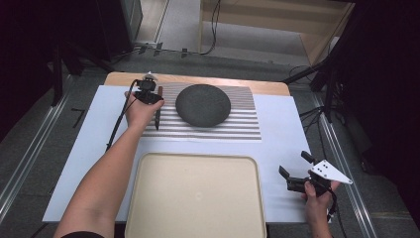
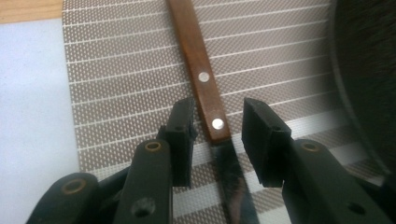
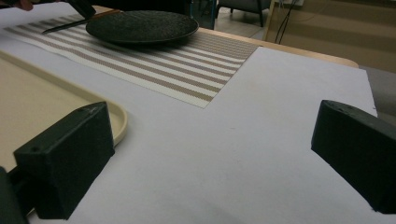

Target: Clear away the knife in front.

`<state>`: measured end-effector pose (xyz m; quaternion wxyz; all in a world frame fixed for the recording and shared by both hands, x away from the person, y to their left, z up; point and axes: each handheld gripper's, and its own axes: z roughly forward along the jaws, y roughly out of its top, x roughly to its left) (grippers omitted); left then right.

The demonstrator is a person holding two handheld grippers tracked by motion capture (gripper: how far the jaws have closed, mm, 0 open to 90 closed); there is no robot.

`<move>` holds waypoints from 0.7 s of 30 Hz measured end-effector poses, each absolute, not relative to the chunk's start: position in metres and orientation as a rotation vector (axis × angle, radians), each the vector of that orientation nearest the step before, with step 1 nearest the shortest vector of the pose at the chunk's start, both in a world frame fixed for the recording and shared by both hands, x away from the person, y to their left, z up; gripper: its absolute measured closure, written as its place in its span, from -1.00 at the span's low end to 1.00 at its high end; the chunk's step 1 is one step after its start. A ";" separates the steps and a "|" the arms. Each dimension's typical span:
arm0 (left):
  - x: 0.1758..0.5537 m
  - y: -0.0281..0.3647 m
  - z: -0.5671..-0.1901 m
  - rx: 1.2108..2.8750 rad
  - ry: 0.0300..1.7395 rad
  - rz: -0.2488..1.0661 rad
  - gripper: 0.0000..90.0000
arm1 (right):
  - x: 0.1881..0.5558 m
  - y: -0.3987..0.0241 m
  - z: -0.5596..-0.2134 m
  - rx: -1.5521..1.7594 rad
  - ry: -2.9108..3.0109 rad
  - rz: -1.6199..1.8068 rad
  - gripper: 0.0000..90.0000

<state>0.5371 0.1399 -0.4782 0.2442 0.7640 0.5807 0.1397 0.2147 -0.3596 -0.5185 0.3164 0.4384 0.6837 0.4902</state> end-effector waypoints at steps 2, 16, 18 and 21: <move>0.538 0.140 -0.480 2.085 1.589 0.368 0.43 | 0.215 -0.360 -0.519 1.155 1.803 1.286 -1.00; 0.539 0.137 -0.481 2.163 1.572 0.425 0.69 | 0.216 -0.360 -0.519 1.177 1.794 1.281 -1.00; 0.539 0.139 -0.481 2.157 1.566 0.416 0.68 | 0.217 -0.360 -0.519 1.183 1.795 1.279 -1.00; 0.540 0.140 -0.481 2.146 1.576 0.405 0.69 | 0.217 -0.360 -0.519 1.181 1.796 1.280 -1.00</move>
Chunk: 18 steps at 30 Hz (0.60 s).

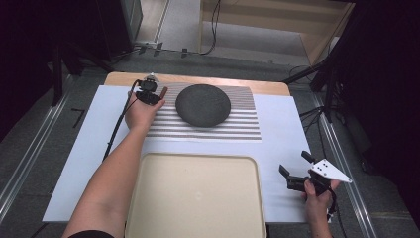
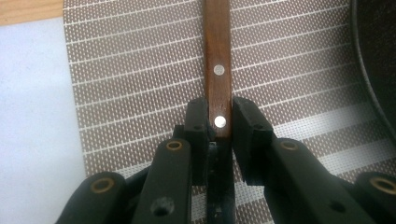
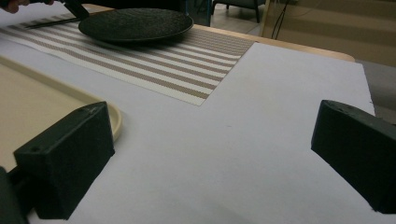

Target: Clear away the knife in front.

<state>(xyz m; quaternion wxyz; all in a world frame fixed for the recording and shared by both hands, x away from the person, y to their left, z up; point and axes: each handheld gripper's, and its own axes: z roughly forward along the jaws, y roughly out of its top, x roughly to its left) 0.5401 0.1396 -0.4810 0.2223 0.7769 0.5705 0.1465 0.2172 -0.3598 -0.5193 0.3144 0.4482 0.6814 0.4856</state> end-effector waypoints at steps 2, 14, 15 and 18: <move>0.540 0.141 -0.481 2.142 1.572 0.392 0.69 | 0.217 -0.360 -0.519 1.187 1.795 1.281 -1.00; 0.541 0.145 -0.481 2.144 1.545 0.363 0.71 | 0.218 -0.360 -0.520 1.183 1.809 1.284 -1.00; 0.541 0.145 -0.481 2.143 1.547 0.362 0.71 | 0.218 -0.360 -0.520 1.186 1.809 1.284 -1.00; 0.542 0.147 -0.481 2.129 1.550 0.339 0.71 | 0.218 -0.361 -0.520 1.182 1.805 1.293 -1.00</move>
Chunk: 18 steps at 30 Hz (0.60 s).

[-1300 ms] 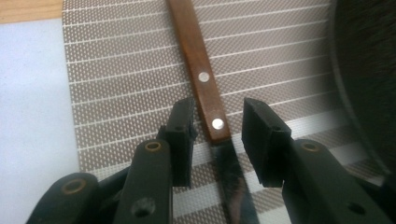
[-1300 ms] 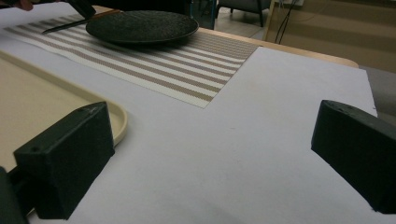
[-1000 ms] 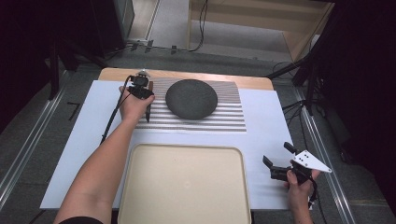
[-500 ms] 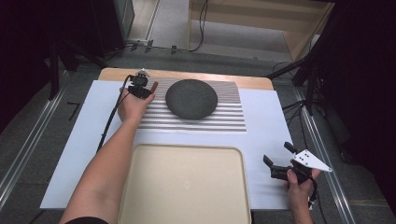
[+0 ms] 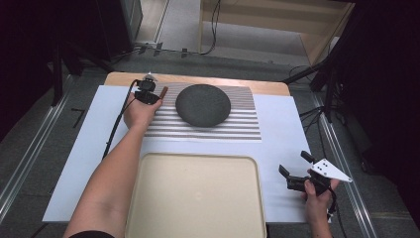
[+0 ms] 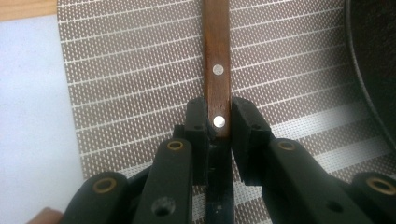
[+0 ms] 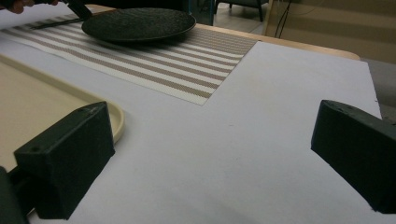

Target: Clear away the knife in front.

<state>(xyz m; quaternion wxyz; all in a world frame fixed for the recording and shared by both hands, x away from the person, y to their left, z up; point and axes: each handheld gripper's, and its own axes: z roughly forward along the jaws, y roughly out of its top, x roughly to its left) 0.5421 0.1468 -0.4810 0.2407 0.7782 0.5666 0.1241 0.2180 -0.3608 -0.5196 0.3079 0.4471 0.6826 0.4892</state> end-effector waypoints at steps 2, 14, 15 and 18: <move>0.542 0.149 -0.481 2.132 1.536 0.328 0.71 | 0.218 -0.361 -0.520 1.182 1.805 1.294 -1.00; 0.534 0.146 -0.477 2.202 1.386 0.307 0.71 | 0.217 -0.362 -0.519 1.187 1.792 1.309 -1.00; 0.533 0.145 -0.477 2.217 1.366 0.312 0.71 | 0.217 -0.363 -0.519 1.189 1.791 1.309 -1.00; 0.531 0.145 -0.476 2.228 1.337 0.303 0.71 | 0.217 -0.363 -0.519 1.186 1.791 1.317 -1.00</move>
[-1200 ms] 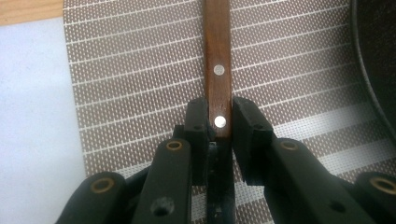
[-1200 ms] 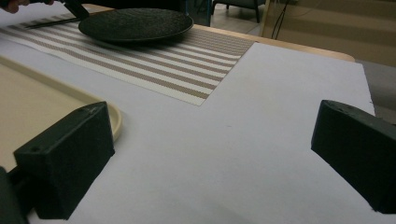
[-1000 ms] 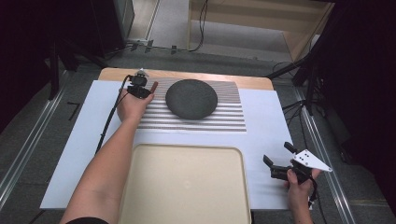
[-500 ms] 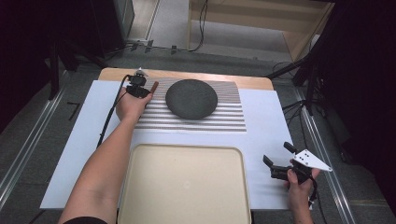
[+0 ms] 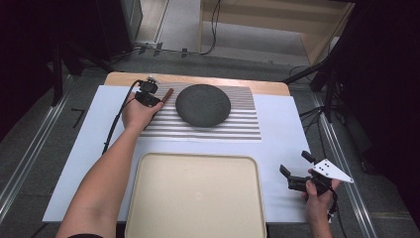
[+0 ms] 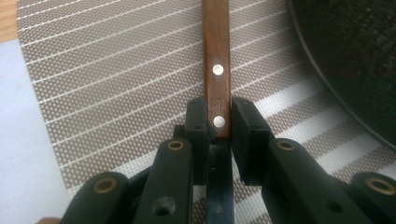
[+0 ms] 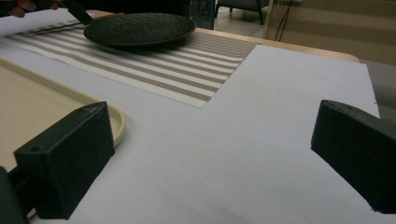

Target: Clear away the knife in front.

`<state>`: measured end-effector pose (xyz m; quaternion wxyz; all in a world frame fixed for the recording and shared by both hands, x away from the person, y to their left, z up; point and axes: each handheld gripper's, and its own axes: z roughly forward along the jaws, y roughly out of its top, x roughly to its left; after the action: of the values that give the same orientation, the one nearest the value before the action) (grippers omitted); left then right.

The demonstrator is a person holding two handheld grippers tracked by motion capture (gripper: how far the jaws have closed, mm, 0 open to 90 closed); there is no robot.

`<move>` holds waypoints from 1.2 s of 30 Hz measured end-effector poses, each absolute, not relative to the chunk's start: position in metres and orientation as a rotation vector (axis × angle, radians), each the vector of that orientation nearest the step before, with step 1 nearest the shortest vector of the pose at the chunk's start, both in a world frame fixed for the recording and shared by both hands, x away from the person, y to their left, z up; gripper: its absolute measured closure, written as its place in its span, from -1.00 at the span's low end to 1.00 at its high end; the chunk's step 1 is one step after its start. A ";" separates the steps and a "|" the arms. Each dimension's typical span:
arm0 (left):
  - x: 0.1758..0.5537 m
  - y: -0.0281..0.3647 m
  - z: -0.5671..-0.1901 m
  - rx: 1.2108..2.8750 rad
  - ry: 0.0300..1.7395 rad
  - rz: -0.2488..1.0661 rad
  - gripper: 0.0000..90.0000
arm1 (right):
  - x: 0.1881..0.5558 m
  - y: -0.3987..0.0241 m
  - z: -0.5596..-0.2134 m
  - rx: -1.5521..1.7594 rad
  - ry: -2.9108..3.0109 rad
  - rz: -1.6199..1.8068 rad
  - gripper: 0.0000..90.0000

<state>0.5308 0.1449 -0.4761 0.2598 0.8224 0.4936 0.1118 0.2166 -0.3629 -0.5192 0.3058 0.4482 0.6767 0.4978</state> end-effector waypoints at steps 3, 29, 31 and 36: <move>0.529 0.145 -0.473 2.227 1.320 0.300 0.71 | 0.216 -0.363 -0.519 1.184 1.789 1.322 -1.00; 0.481 0.149 -0.445 2.217 1.200 0.299 0.71 | 0.216 -0.364 -0.519 1.184 1.787 1.326 -1.00; 0.476 0.148 -0.442 2.217 1.187 0.293 0.71 | 0.216 -0.364 -0.519 1.183 1.788 1.325 -1.00; 0.464 0.146 -0.437 2.203 1.159 0.267 0.71 | 0.216 -0.364 -0.519 1.184 1.788 1.325 -1.00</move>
<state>0.4638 0.1465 -0.4366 0.3137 0.8355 0.4397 0.1014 0.2162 -0.3638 -0.5191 0.3055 0.4472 0.6753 0.5006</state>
